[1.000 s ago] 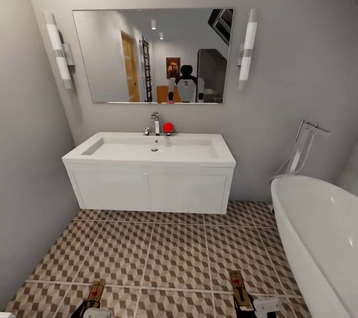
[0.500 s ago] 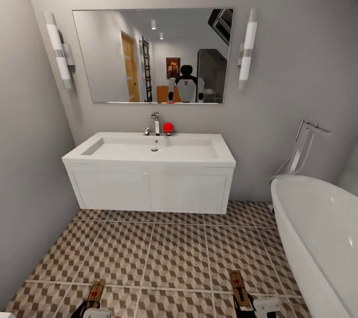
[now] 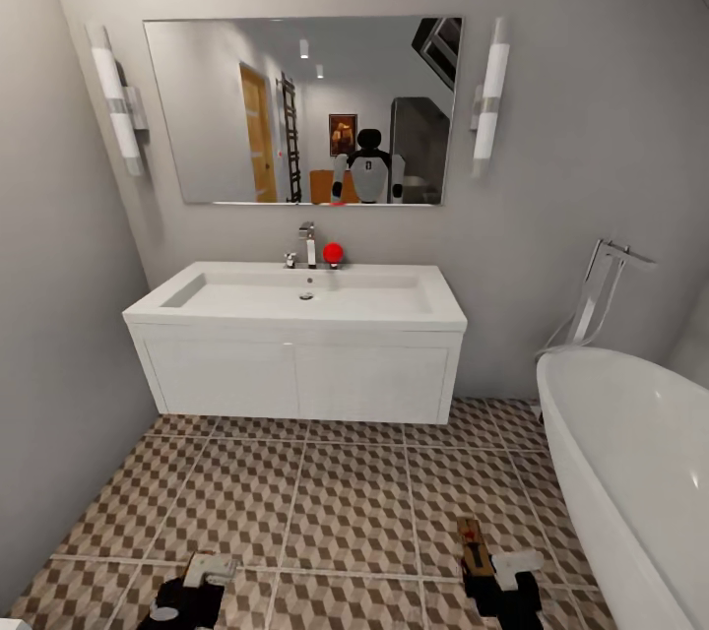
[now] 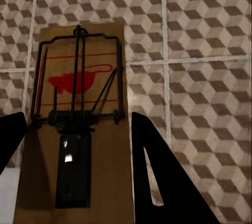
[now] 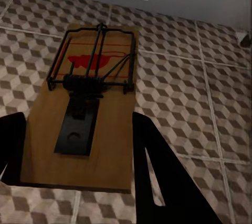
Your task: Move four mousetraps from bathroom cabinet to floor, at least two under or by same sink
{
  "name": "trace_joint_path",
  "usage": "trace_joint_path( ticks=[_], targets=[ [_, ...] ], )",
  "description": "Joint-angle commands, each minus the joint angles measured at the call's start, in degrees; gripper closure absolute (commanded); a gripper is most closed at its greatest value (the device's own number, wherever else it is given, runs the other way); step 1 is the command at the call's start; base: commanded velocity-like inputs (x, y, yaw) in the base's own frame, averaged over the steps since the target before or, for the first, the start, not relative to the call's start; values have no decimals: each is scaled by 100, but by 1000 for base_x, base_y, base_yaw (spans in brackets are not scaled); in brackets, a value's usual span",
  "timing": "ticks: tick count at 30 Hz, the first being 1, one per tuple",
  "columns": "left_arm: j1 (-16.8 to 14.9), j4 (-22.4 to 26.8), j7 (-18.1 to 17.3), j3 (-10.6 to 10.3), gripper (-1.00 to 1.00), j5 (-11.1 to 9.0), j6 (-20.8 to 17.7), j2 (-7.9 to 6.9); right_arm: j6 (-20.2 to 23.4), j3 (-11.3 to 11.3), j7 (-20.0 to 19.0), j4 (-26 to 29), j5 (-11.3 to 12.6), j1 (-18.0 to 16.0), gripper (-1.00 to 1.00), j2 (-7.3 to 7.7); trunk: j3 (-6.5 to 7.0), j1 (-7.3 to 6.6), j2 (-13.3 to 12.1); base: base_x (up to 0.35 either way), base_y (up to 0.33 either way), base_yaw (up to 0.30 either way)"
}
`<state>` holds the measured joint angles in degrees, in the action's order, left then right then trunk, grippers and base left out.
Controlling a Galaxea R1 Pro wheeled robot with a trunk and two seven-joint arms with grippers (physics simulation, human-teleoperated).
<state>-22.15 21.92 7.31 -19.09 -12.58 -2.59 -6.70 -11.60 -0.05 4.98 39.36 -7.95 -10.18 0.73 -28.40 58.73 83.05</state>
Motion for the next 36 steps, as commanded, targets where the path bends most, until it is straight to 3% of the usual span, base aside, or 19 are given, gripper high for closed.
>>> trace_joint_path(
  ticks=[1,4,8,13,17,21,24,31,36],
  targets=[
    [-16,216,42,-41,100,-61,-296,-11,240,-3,20,149,-63,-89,100,-60,-7,0,3,0,0,0],
    [-173,588,47,-36,100,-66,-798,-5,752,-3,35,374,-127,-378,100,-210,-7,0,3,0,0,0],
    [-880,821,50,-31,100,-69,-1687,12,1364,-3,54,463,-279,-1026,100,-544,-7,0,3,0,0,0],
    [-1380,756,58,-33,100,-69,-1958,26,2034,-3,145,333,-370,-1670,100,-705,-7,0,3,0,0,0],
    [-1467,412,73,-35,100,-67,-1867,31,2238,-3,171,140,-376,-1897,100,-735,-7,0,3,0,0,0],
    [-1482,-217,68,-45,100,-73,-1037,62,2255,-3,172,2,-374,-1936,100,-769,-7,0,3,0,0,0],
    [-1484,-387,61,-49,100,-73,-802,119,2258,-3,172,-22,-374,-1942,100,-780,-7,0,3,0,0,0],
    [-1485,3,55,-80,100,-64,-705,218,2259,-1,178,10,-382,-1944,100,-783,-7,0,3,0,0,0],
    [-1485,211,67,-82,100,-61,-841,238,2259,3,164,61,-383,-1944,100,-776,-7,0,3,0,0,0]
  ],
)
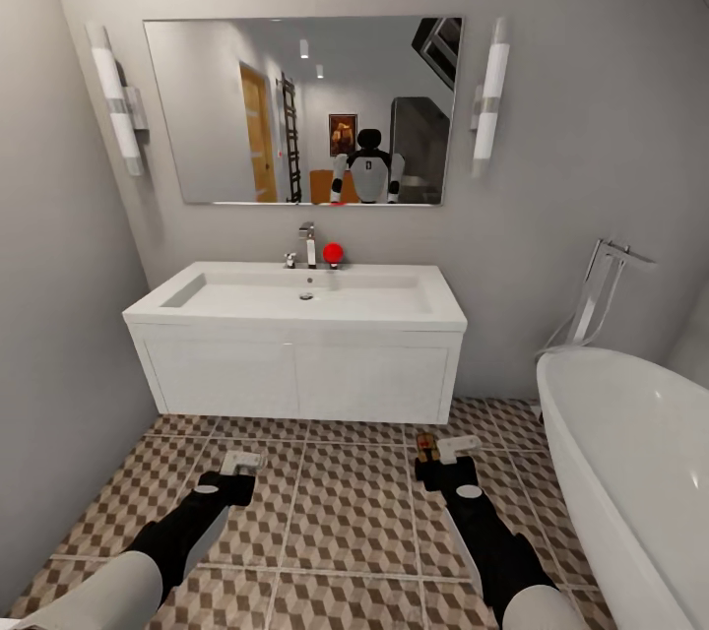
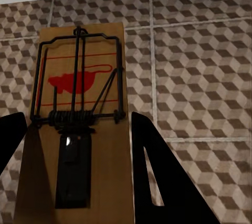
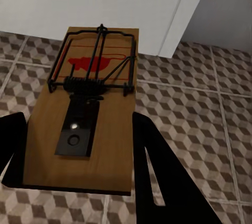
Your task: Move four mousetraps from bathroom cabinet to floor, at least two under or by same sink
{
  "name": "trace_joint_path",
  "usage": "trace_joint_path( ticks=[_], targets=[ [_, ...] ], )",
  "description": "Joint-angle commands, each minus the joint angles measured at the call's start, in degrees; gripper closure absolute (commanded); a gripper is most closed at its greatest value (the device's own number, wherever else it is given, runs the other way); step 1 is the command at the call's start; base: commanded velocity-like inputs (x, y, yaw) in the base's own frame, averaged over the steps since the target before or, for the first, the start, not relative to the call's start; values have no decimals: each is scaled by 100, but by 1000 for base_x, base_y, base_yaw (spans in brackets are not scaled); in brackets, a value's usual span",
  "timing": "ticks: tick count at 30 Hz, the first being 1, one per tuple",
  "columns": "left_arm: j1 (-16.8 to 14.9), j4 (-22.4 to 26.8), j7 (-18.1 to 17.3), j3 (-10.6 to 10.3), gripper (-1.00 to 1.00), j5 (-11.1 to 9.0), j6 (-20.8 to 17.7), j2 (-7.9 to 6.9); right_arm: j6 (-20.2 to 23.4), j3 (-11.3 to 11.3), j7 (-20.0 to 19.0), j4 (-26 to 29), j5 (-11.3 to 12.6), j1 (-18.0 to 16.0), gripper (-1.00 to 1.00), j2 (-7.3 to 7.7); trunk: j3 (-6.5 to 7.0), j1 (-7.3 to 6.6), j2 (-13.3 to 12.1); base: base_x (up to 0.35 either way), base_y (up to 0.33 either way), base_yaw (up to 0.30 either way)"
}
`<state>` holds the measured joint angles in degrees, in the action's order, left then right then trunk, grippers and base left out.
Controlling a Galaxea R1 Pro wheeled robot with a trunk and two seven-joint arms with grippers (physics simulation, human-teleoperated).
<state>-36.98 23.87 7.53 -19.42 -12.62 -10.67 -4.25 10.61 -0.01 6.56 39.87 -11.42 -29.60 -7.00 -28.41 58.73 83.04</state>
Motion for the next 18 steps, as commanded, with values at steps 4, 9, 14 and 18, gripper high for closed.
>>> trace_joint_path(
  ticks=[4,9,14,18],
  targets=[
    [-2,41,51,-50,100,-59,-80,2,34,0,3,31,-36,-2,100,-8,-6,0,4,0,0,0],
    [-2,47,50,-53,100,-58,-91,10,37,14,3,263,-36,-2,100,-11,-6,0,4,0,0,0],
    [-2,49,48,-59,100,-59,-93,16,32,18,-2,326,-36,-2,100,-12,-62,66,124,0,0,0],
    [-2,54,47,-62,100,-60,-93,29,30,18,-5,335,-31,-2,100,-12,-153,154,284,0,0,0]
  ],
)
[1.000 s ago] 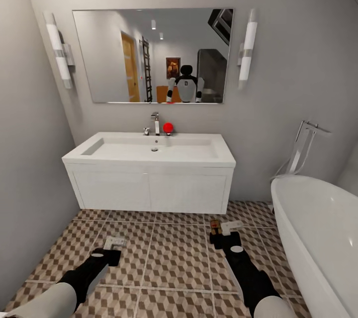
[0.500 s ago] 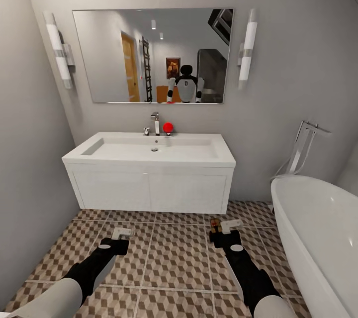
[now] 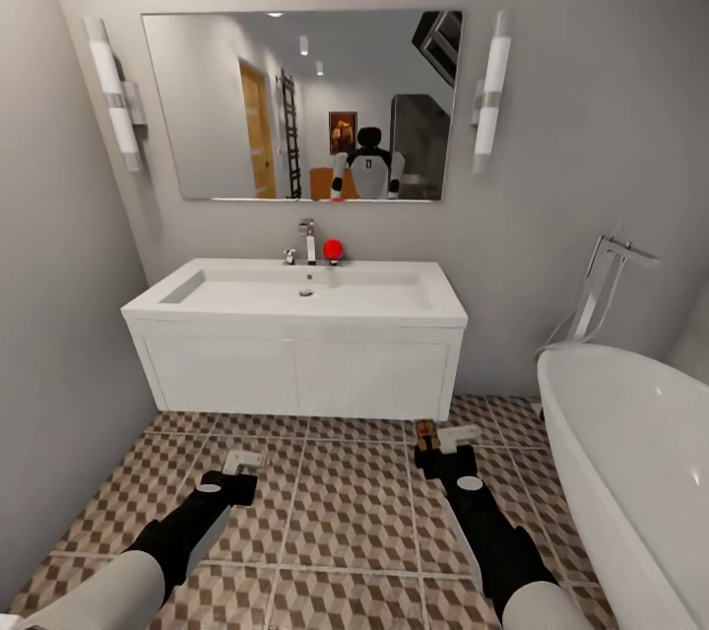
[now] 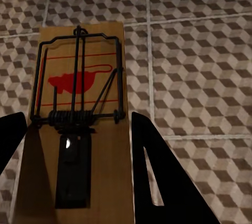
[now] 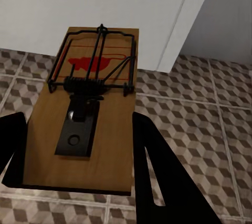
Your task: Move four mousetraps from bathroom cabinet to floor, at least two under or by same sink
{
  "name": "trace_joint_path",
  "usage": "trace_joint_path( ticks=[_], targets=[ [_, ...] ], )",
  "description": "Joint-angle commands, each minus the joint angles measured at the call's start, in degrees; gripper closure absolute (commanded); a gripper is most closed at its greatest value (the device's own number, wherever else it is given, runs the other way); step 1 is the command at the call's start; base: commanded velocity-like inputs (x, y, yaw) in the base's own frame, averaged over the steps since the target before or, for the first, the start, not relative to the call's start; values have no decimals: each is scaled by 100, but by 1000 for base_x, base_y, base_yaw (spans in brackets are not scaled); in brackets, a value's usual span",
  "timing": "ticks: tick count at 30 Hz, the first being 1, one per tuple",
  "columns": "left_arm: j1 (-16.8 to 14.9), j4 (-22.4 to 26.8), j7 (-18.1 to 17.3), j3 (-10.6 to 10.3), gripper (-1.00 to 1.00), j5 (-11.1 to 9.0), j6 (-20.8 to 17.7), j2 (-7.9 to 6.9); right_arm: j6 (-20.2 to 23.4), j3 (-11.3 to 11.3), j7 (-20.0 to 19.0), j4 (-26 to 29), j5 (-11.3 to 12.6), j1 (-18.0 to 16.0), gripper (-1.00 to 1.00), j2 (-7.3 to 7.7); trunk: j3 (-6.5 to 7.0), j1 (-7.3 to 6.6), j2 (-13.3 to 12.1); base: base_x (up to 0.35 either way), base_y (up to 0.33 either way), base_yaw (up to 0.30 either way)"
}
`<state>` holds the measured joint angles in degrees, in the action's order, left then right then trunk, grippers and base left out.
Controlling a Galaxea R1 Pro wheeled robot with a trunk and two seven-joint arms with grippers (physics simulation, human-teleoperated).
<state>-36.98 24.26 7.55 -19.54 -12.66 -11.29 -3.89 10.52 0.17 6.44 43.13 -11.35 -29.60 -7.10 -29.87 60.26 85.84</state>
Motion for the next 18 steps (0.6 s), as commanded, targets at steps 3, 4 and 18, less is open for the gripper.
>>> trace_joint_path(
  ticks=[3,4,18],
  targets=[
    [-3,17,45,-49,100,-53,-25,6,41,1,0,9,-35,-2,100,-2,-83,66,125,0,0,0],
    [-3,17,45,-50,100,-53,-21,10,43,1,-1,7,-34,-2,100,-2,-109,88,165,0,0,0],
    [-3,1085,45,-47,100,-52,-32,-77,47,1,-11,3,-34,-2,100,-9,-486,396,727,0,0,0]
  ],
)
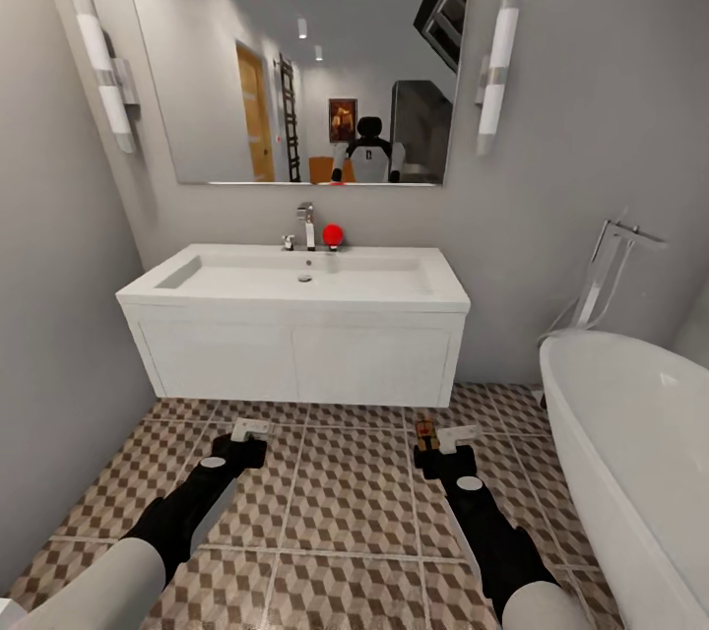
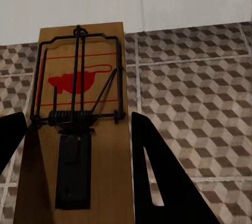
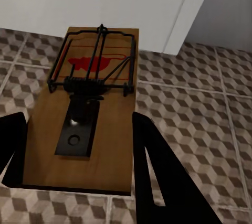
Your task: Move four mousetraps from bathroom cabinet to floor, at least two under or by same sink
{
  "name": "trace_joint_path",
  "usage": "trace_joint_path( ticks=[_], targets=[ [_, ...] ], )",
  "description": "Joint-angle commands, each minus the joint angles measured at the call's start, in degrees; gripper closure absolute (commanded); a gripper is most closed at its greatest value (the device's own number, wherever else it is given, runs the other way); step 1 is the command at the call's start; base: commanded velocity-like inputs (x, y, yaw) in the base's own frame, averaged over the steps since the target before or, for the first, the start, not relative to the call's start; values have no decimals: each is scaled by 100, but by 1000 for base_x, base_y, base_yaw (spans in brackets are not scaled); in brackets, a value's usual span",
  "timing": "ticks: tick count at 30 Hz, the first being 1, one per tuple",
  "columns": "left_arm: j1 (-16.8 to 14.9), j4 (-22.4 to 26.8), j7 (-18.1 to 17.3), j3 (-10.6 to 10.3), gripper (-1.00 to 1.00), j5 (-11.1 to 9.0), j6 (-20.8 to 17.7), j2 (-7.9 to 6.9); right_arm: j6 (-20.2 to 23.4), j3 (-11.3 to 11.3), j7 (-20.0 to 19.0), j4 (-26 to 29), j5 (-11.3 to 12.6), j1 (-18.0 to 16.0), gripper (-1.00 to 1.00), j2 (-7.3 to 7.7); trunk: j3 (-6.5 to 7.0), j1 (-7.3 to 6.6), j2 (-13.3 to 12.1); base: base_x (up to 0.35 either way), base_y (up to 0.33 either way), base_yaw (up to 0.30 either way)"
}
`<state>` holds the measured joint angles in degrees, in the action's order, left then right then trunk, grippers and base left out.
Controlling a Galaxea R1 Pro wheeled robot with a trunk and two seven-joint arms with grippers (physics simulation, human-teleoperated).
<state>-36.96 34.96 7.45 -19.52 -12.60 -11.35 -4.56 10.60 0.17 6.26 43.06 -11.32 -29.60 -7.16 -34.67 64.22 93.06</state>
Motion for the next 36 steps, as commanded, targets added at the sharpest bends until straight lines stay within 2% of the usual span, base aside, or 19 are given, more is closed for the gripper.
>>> trace_joint_path(
  ticks=[1,36],
  targets=[
    [-4,40,55,-50,100,-59,-29,-20,39,1,7,10,-37,-2,100,-2,-34,22,45,0,0,0],
    [-4,21,55,-69,100,-68,-28,-8,39,1,24,26,-37,-2,100,-5,-981,791,1449,0,0,0]
  ],
)
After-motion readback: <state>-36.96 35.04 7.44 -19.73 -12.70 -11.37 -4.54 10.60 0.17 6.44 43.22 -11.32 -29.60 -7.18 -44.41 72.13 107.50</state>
